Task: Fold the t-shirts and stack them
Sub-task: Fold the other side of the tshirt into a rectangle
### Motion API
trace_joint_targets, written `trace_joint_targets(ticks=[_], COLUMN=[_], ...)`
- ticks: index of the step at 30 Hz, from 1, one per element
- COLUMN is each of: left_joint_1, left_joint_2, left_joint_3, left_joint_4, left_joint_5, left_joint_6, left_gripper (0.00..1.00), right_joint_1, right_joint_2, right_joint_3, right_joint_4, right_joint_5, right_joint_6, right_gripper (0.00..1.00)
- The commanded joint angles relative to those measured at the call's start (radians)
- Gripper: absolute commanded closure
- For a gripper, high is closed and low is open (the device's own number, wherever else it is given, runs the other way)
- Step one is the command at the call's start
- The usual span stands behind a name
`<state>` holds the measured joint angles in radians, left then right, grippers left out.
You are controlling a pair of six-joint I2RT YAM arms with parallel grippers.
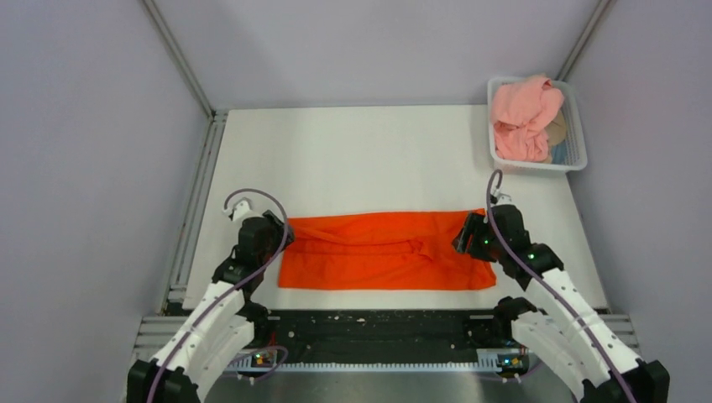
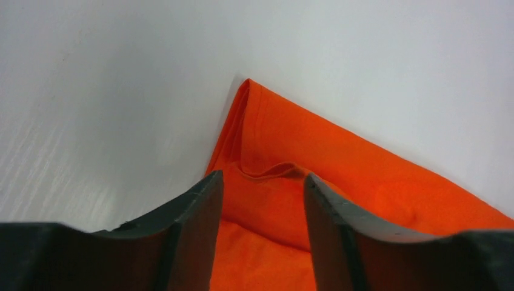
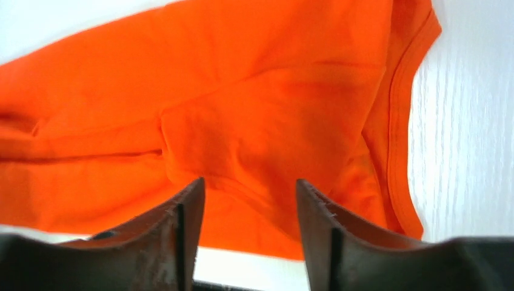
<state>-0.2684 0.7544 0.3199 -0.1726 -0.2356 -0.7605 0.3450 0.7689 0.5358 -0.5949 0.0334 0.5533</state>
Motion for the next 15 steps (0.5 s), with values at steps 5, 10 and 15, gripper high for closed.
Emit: trace_joint_targets(ticks=[5,10,15], left_joint_1=[-0.001,-0.002,-0.016], left_joint_2=[-0.262,-0.157,0.119], left_joint_3=[0.061,0.130,0.181], left_joint_4=[-0.099,-0.036,0.113], left_joint_5=[0.001,0.132,0.377], left_joint_6=[-0.039,-0.039,-0.020], left_gripper=[0.01,0.01,0.01], right_joint_1=[0.009,0.009,0.009], right_joint_2=[-0.262,-0.286,-0.169], right_joint_3=[0.024,0.018,-0.050], right_joint_4=[-0.047,-0.004,0.162], right_joint_5=[-0.041,0.012,-0.098], right_joint_6=[0.119,0.116,0.128], right_gripper=[0.01,0.01,0.01])
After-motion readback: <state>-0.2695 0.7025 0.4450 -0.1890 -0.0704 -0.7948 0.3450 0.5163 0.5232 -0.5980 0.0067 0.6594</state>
